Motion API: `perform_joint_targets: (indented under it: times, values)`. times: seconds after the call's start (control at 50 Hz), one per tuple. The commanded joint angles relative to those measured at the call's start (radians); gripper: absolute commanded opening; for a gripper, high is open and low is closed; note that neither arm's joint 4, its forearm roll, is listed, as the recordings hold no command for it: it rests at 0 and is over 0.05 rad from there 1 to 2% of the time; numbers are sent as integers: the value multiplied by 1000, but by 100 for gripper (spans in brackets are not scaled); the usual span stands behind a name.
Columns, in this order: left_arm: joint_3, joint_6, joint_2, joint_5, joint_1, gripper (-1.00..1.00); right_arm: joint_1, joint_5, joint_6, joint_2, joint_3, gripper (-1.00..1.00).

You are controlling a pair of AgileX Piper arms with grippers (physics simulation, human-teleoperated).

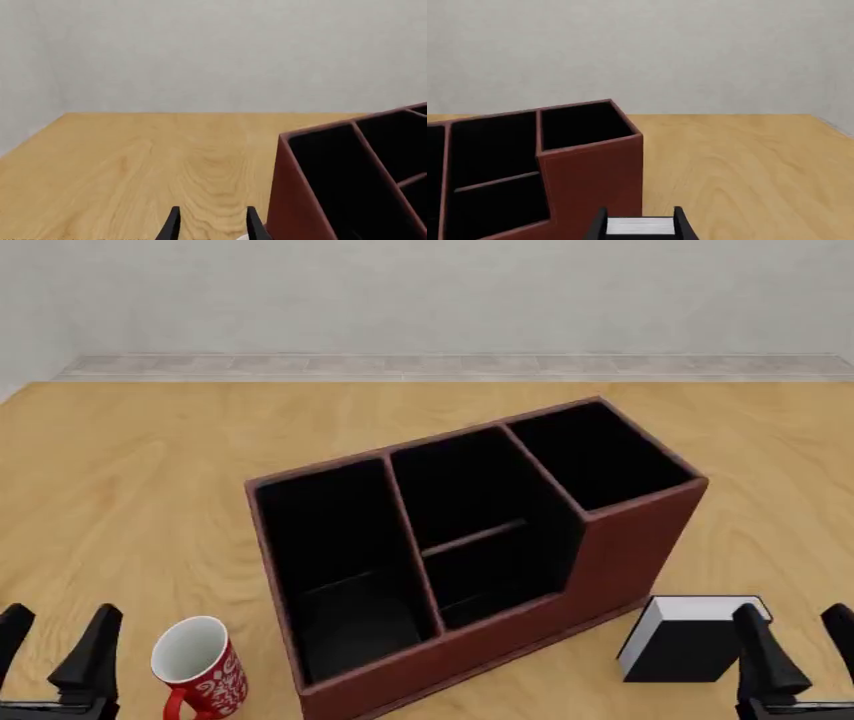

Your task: Pick up the book and place it in the right compartment of the caddy.

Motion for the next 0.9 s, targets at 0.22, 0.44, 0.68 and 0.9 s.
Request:
perform_joint_targets:
  times: [0.22, 0.44, 0.68, 0.9]
  values:
    - [-21, 33, 2, 34, -6, 100, 5, 13, -2, 6, -26, 100]
    - [-27, 85, -2, 45, -11, 100, 25, 146, -72, 6, -136, 100]
    - [-36, 101, -2, 63, 0, 100, 15, 313, -213, 130, -309, 100]
    - [-47, 112, 13, 58, -2, 100, -22, 442, -326, 219, -443, 100]
